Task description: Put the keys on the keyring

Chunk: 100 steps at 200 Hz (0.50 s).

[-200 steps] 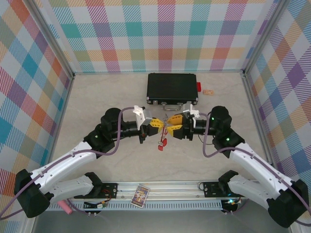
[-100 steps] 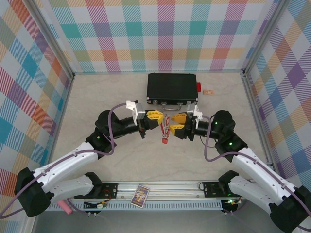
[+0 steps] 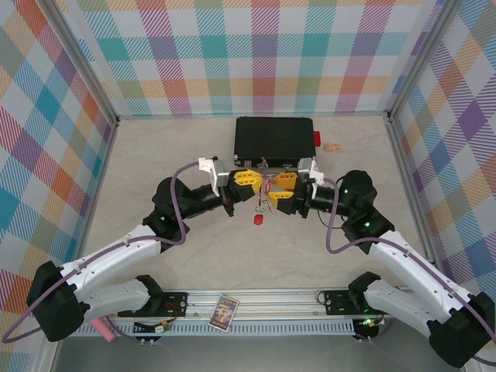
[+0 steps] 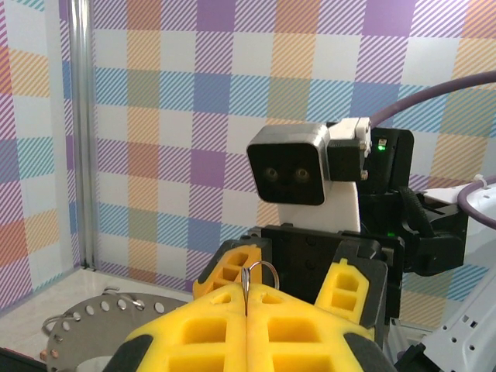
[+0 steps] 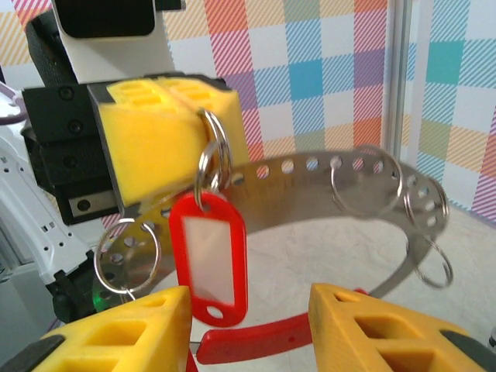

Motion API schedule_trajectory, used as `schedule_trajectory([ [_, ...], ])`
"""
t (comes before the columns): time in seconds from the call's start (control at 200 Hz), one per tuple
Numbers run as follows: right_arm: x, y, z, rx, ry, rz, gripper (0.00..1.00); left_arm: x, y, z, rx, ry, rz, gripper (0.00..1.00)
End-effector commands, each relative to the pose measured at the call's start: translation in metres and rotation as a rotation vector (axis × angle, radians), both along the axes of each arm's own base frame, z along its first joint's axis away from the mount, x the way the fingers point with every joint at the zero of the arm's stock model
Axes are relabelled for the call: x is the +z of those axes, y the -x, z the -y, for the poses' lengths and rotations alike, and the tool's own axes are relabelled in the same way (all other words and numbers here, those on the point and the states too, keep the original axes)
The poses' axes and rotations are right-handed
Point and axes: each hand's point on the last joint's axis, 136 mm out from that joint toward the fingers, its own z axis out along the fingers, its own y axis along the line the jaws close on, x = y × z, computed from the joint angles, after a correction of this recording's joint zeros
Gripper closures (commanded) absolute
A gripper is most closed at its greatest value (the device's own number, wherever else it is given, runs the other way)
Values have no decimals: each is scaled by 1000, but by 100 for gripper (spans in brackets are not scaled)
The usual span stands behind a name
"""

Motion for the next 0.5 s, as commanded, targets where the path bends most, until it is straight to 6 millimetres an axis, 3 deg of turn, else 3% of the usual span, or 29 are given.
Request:
schedule_trajectory([
  [0.0, 22, 7, -5, 62, -32, 40, 57, 12, 11, -3, -29, 41, 48, 100],
  [0.215, 24, 12, -14, 156, -32, 21, 58, 10, 12, -4, -30, 26, 48, 100],
  [0.4, 24, 14, -16, 176, -36, 21, 82, 9, 10, -3, -23, 23, 43, 100],
  [0.495, 20, 14, -15, 176, -31, 16, 87, 10, 10, -4, -17, 25, 45, 100],
])
